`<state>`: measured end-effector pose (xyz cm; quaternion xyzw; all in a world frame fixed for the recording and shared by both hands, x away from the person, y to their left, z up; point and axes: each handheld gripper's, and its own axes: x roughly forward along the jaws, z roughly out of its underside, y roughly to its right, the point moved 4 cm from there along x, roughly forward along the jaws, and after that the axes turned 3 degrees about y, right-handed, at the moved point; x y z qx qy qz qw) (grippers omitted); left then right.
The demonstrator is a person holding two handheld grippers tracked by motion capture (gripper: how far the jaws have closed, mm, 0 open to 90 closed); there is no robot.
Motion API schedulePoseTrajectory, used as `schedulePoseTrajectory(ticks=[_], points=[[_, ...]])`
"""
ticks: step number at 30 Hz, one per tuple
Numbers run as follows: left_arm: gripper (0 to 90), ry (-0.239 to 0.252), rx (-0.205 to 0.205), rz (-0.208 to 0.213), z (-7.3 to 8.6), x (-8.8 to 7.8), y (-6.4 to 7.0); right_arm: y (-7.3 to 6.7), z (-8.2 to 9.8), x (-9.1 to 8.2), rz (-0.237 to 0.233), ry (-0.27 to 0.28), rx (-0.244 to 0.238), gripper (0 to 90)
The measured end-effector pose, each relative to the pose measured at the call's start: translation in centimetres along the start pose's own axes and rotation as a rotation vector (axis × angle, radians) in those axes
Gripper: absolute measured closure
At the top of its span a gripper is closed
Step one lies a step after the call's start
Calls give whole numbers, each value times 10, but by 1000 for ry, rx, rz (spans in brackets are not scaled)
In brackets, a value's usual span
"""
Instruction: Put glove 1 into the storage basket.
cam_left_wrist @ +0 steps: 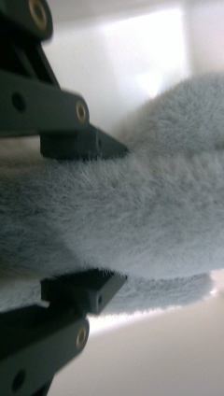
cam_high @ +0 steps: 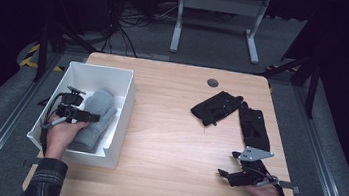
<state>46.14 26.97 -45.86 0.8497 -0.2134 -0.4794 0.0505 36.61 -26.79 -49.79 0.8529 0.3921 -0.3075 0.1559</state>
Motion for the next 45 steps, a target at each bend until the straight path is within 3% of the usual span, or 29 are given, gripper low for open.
schedulePoseTrajectory(ticks=[2, 6, 14, 19, 24, 31, 35, 45], points=[[369, 10, 7, 0, -1, -2, 2, 0, 0, 0, 0, 0, 1, 141], [257, 36, 26, -62, -5, -9, 8, 0, 0, 0, 0, 0, 0, 141], [189, 92, 40, -91, -20, -33, 19, 0, 0, 0, 0, 1, 0, 141], [185, 124, 69, -52, -27, -47, 31, 0, 0, 0, 0, 0, 0, 141], [181, 152, 132, -14, -36, -61, 51, 0, 0, 0, 0, 0, 0, 140], [163, 179, 190, 37, -44, -73, 75, 0, 0, 0, 0, 0, 0, 141], [149, 183, 220, 51, -47, -74, 89, 0, 0, 0, 0, 0, 0, 141], [148, 180, 290, 133, -51, -67, 133, 0, 0, 0, 0, 0, 0, 141]])
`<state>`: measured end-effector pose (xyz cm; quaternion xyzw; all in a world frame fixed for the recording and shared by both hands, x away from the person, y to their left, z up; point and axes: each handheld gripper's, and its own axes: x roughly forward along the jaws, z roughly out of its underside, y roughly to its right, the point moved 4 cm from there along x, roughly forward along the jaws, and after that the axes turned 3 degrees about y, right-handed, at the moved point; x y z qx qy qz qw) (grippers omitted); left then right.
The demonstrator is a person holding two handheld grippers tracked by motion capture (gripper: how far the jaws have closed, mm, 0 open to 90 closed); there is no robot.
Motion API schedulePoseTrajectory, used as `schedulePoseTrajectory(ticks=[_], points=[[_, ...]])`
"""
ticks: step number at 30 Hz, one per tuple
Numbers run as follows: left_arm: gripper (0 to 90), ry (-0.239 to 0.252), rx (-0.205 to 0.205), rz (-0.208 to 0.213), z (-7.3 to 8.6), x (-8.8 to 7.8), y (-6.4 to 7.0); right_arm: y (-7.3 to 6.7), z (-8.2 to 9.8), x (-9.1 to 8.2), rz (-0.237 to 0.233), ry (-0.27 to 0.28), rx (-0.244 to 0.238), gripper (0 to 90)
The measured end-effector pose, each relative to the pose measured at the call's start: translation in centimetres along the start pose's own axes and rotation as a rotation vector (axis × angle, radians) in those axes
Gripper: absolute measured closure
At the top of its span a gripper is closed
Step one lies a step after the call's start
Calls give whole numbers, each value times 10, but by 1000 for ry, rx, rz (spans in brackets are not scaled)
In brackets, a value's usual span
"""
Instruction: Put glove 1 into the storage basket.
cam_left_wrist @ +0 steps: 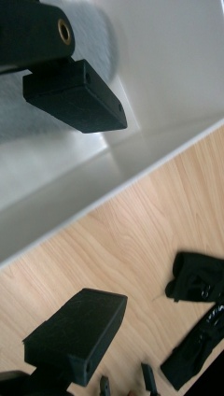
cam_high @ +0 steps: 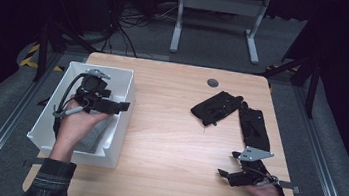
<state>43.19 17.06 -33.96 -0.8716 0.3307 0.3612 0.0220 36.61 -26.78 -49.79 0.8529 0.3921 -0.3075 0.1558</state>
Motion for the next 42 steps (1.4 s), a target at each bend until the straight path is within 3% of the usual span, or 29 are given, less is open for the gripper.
schedulePoseTrajectory(ticks=[14, 29, 37, 38, 42], points=[[155, 17, 85, 81, -5, 21, 46, 0, 0, 0, 0, 0, 0, 141], [156, 5, 163, 158, 6, 54, 95, 0, 0, 0, 0, 1, 0, 142], [156, -24, 215, 179, 20, 77, 118, 0, 0, 0, -2, 1, 0, 142], [156, -32, 225, 178, 28, 86, 123, 0, 0, 0, -2, 1, 0, 142], [156, -39, 242, 187, 39, 96, 128, 0, 0, 0, -1, 1, 0, 141]])
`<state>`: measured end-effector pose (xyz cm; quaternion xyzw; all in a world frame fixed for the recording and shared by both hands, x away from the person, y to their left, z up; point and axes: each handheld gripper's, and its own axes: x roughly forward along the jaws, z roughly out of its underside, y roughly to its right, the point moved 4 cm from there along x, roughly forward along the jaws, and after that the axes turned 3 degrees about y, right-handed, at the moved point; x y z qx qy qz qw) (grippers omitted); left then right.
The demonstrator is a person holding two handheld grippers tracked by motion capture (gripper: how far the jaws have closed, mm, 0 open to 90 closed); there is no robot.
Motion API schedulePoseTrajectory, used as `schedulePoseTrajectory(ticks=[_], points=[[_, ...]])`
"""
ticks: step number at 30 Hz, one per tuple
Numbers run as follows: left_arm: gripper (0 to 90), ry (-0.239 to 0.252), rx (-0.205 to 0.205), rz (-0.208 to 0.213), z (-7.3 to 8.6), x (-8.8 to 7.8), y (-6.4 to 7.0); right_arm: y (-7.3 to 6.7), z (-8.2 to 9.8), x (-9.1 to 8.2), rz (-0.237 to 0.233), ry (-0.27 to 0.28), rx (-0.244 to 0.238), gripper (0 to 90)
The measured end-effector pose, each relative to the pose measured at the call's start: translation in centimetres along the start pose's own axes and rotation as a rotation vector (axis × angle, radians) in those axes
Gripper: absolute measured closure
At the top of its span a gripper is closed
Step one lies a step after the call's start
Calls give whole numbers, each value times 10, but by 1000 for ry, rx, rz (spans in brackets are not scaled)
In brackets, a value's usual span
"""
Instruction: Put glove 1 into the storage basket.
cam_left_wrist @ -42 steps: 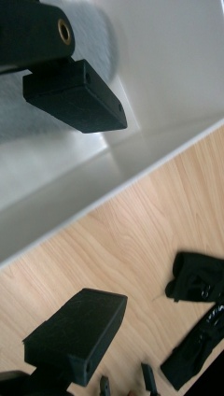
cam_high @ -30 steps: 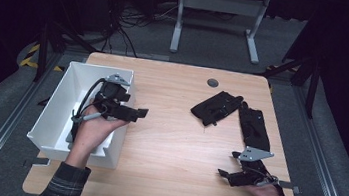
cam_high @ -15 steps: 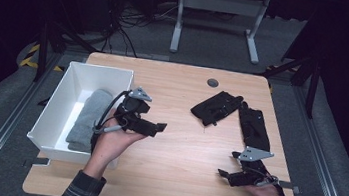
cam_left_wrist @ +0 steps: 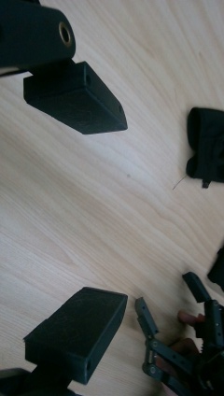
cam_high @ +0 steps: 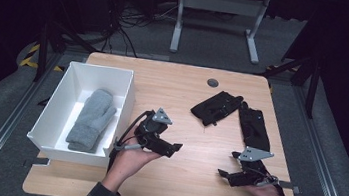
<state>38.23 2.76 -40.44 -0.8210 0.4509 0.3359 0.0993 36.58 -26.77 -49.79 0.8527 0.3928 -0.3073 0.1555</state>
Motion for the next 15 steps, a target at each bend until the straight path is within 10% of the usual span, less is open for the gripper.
schedulePoseTrajectory(ticks=[15], points=[[155, -74, 55, -15, 53, 39, -4, 1, 0, 1, 11, -6, -2, 115]])
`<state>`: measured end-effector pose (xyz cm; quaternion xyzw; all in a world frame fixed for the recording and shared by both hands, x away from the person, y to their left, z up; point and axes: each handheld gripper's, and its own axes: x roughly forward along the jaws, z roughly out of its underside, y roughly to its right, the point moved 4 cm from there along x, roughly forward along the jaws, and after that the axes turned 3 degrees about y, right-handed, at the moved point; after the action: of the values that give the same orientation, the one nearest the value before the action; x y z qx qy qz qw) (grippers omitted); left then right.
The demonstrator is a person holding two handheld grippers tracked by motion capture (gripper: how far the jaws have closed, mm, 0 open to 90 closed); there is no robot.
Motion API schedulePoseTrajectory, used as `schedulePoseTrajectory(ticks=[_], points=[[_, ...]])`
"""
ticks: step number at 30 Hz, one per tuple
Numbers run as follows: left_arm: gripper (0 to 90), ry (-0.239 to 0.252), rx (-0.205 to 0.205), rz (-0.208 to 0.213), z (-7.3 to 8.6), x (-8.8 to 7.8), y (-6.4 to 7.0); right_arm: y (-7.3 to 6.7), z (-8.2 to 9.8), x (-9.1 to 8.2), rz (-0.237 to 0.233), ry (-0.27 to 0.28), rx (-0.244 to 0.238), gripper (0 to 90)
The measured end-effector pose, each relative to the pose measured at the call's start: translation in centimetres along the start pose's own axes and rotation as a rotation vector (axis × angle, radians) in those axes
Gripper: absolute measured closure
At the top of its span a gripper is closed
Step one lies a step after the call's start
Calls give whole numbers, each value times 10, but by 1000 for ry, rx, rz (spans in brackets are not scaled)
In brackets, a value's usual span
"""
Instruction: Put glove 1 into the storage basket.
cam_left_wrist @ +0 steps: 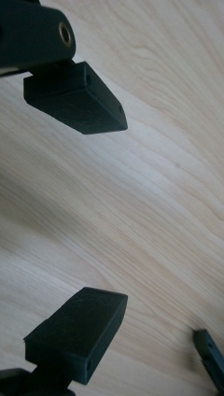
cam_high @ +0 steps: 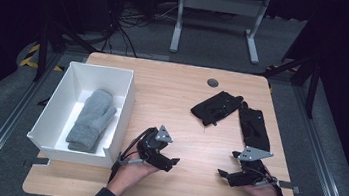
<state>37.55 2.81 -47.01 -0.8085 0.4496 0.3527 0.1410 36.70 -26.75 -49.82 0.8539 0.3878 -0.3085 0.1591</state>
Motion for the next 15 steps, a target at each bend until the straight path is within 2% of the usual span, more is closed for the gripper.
schedulePoseTrajectory(ticks=[2, 5, 6, 8, 15], points=[[153, -24, -5, -4, 7, 4, -4, 0, 0, 0, 0, 0, 1, 115], [153, -34, -5, -7, 14, 6, -6, 0, -1, 0, -1, -8, 4, 124], [151, -41, 10, -18, 20, 7, -8, -1, -2, -2, -3, -25, 5, 178], [149, -56, 17, -25, 24, 8, -10, 1, -4, -5, -10, -46, 5, 206], [115, -41, 52, -22, 31, 10, -10, 12, -12, -15, 29, -20, 19, 328]])
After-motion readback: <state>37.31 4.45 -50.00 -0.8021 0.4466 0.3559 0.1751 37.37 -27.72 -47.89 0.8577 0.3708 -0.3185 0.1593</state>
